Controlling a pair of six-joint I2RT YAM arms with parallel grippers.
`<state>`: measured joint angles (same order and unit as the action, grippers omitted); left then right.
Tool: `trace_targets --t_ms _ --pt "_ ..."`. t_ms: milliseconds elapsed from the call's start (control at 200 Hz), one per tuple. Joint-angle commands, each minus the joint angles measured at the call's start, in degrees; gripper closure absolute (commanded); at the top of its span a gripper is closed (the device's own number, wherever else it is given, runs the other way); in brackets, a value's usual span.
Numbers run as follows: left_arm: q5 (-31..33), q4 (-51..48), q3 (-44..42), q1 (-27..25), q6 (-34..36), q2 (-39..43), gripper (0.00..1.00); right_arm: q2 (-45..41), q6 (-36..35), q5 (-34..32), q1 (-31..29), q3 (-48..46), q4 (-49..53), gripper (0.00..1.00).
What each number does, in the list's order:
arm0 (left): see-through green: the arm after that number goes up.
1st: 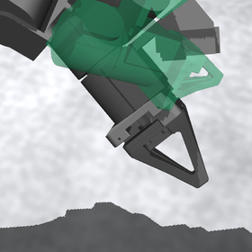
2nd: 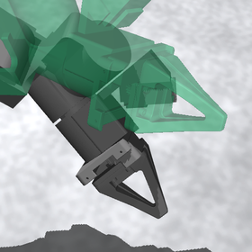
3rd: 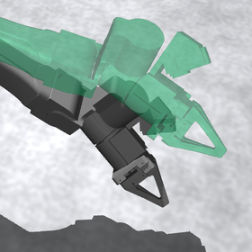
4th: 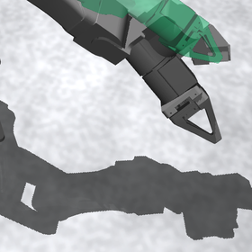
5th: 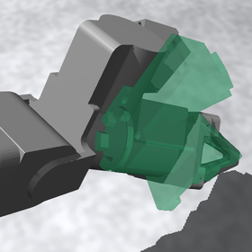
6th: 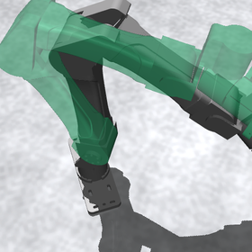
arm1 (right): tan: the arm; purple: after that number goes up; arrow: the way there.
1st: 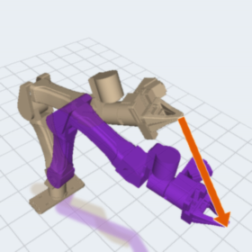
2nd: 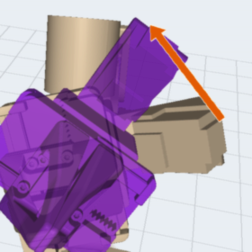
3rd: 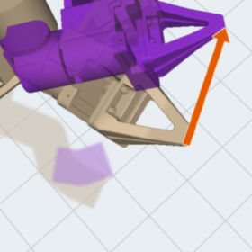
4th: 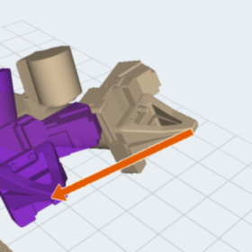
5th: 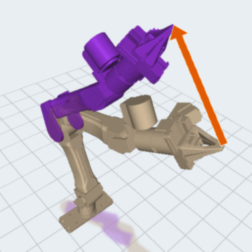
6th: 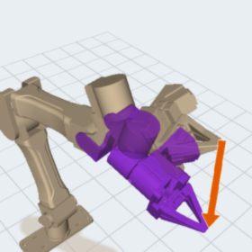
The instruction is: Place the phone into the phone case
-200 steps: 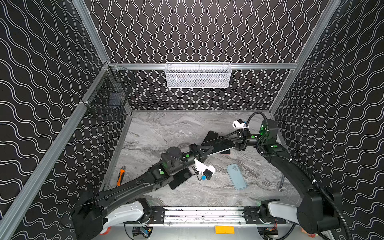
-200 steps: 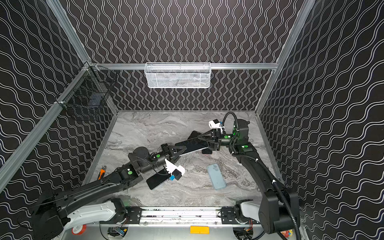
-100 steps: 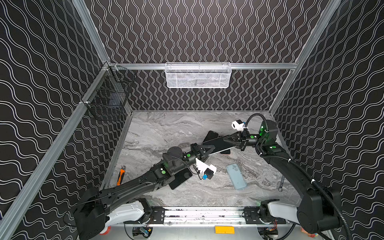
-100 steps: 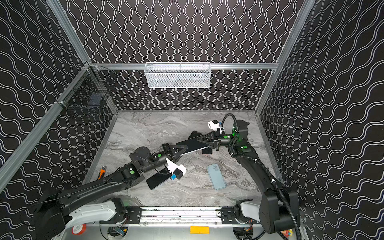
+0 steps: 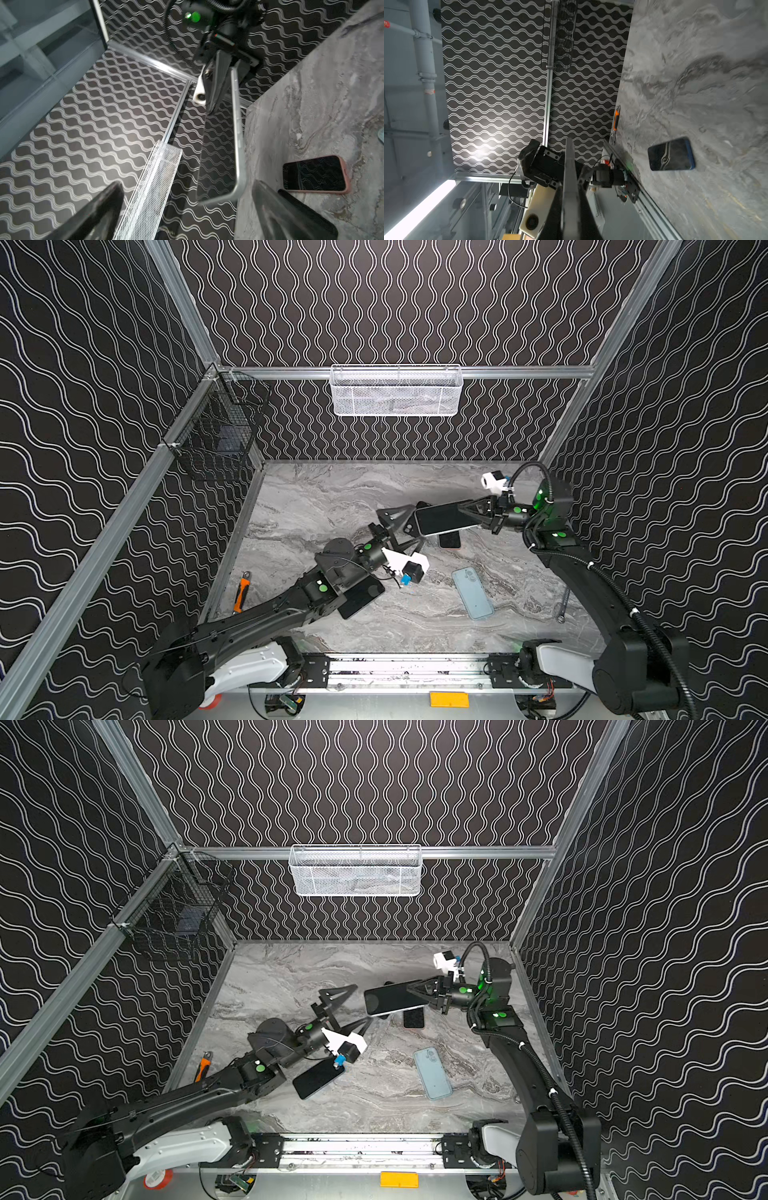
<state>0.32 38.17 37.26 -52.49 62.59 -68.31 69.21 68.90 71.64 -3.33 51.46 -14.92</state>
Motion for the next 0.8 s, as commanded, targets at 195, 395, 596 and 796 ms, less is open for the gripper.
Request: trace_targets --t_ms 195,395,596,796 --pt "14.2 -40.3 16.1 0.2 -44.7 7.1 0.01 -1.0 -25.3 -17.8 5.6 6.7 23.6 1.0" --pt "13.9 -62.3 28.1 3.9 -79.8 -3.5 0.02 -5.1 -33.7 -36.3 5.7 7.4 33.6 1.0" --pt "4.0 -75.2 34.6 8.7 -112.6 -17.2 0.1 -12.5 -34.6 -49.8 5.6 -0.8 32.0 1.0" --pt "-2.1 -84.2 43.4 9.0 -137.1 -32.2 0.19 -14.5 -35.5 -51.3 5.6 -4.8 31.0 1.0"
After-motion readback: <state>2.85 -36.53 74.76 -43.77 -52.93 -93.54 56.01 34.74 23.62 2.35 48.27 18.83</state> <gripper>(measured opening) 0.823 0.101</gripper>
